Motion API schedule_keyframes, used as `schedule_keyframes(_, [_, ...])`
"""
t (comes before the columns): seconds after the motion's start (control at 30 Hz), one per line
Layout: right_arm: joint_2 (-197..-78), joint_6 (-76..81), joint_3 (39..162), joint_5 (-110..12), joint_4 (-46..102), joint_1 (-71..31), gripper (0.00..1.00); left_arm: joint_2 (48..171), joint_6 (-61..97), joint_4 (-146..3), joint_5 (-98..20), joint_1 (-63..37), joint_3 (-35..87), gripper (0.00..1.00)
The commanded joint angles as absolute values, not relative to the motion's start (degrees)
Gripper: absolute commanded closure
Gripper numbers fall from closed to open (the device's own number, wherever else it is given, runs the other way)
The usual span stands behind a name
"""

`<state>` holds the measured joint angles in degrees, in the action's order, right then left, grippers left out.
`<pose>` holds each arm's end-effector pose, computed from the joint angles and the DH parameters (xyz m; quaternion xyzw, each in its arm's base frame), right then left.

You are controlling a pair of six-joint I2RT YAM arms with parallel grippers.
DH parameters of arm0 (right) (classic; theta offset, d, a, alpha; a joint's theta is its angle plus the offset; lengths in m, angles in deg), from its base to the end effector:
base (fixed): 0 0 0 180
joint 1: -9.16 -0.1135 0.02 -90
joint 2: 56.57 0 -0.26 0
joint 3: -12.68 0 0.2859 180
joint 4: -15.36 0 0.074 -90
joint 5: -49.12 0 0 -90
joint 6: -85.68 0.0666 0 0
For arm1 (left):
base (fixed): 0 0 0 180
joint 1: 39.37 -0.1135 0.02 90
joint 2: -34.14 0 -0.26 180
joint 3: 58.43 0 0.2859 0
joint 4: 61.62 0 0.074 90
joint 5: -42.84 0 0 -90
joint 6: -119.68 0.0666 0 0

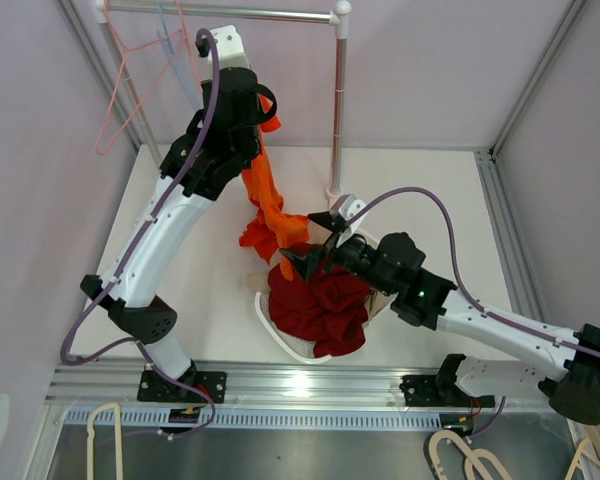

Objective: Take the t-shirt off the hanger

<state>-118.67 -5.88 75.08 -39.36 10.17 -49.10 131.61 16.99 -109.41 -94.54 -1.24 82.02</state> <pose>0.1720 0.2748 0.3582 -0.3268 0.5877 0.3436 0.6556 0.3305 -0.1971 0.5562 -0.1168 0.7175 0.0012 0.6867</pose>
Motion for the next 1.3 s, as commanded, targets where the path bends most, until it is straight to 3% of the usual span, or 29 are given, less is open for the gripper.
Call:
schedule_keyframes(0.0, [-122.3, -8.7, 78.9, -36.7, 1.0, -49.1, 0.01, 127.8, 13.3, -114.9, -99.5, 1.8, 83.7, 0.99])
schedule_keyframes(0.23, [-131.1, -6.3, 85.2, -42.2, 1.7, -48.5, 0.07, 124.1, 11.1, -114.9, -97.8, 1.9, 78.1, 0.99])
schedule_keyframes(0.27, [-132.1, -6.0, 85.1, -42.4, 1.5, -48.7, 0.13, 124.3, 11.2, -114.9, -97.8, 1.9, 78.1, 0.99])
schedule_keyframes(0.33, [-132.4, -5.4, 84.7, -41.2, 1.5, -49.0, 0.4, 124.4, 11.6, -114.6, -97.9, 1.9, 78.2, 0.99])
schedule_keyframes(0.6, [-128.3, -4.6, 82.5, -37.3, 4.7, -50.8, 1.0, 129.8, 16.8, -108.8, -97.9, 0.1, 82.5, 0.99])
schedule_keyframes(0.87, [-121.9, -5.1, 84.3, -35.5, 10.7, -52.8, 1.0, 144.8, 24.1, -102.5, -96.2, -5.7, 95.0, 0.99])
schedule_keyframes(1.27, [-112.6, -2.5, 79.2, -31.8, 16.5, -58.6, 1.0, 147.6, 25.6, -97.5, -93.4, -10.4, 95.2, 0.99])
